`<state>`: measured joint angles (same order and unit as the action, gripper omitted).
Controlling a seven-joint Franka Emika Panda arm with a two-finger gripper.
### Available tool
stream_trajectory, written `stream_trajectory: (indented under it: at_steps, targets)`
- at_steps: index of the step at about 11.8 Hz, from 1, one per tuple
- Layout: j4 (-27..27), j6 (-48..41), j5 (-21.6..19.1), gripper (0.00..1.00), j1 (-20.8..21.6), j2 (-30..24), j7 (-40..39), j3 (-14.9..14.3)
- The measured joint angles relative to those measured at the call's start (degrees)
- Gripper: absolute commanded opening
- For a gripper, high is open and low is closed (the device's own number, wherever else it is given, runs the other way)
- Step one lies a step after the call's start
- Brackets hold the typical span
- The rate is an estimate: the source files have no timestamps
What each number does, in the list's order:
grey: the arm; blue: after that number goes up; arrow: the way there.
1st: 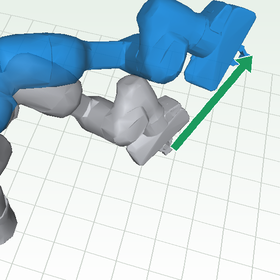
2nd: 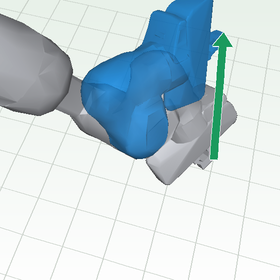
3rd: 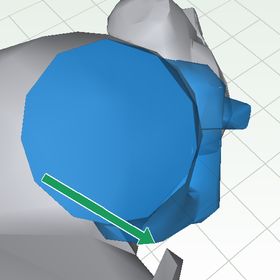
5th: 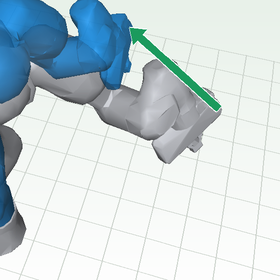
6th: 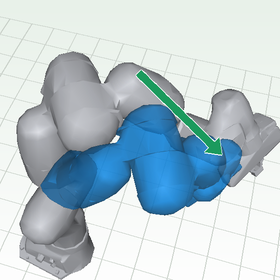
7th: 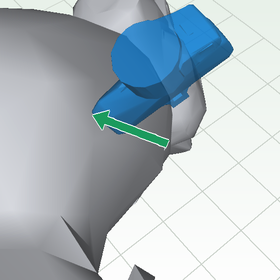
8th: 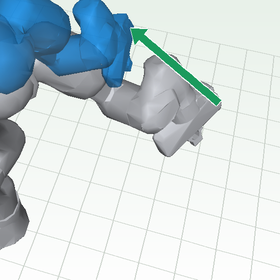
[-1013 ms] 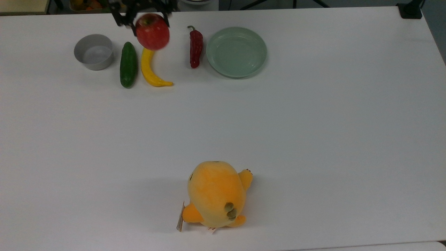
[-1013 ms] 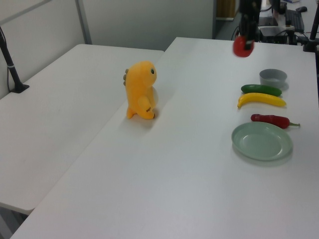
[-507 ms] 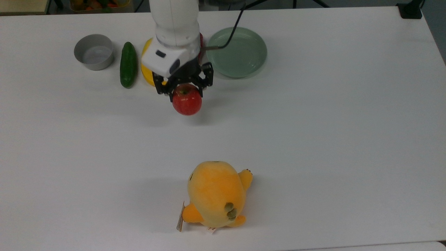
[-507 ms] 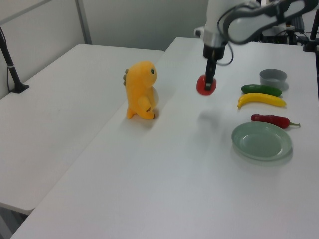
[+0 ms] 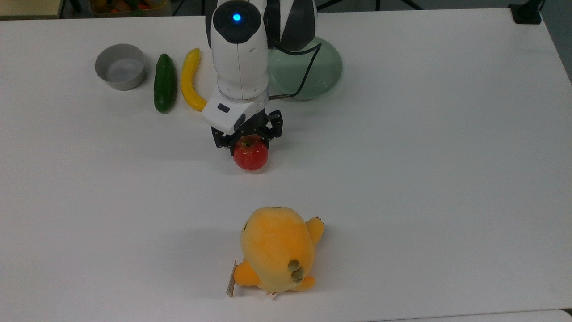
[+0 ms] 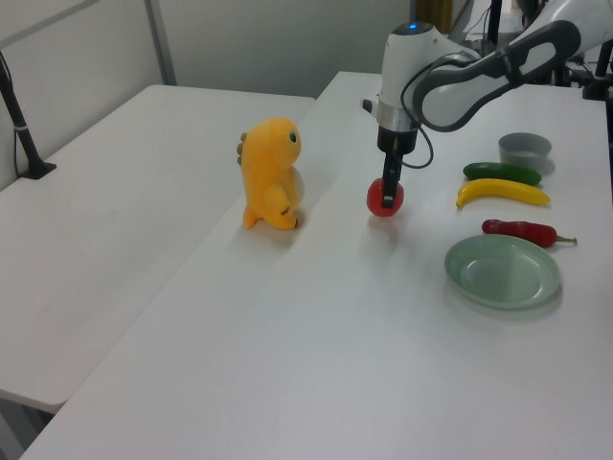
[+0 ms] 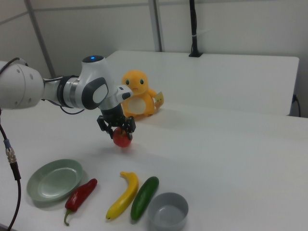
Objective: Red apple placed in the center of the desktop
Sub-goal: 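Carry the apple toward the plush toy and lower it to the table, then open the gripper to release the apple on the table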
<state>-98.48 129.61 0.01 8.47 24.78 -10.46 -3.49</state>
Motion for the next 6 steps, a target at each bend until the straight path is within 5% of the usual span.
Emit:
stream_trajectory:
  at_steps: [3, 6]
  targets:
    - [0.2, 0.0, 0.0, 1.00, 0.0, 0.2, 0.1, 0.0]
    - [0.3, 0.0, 0.0, 1.00, 0.0, 0.2, 0.1, 0.1]
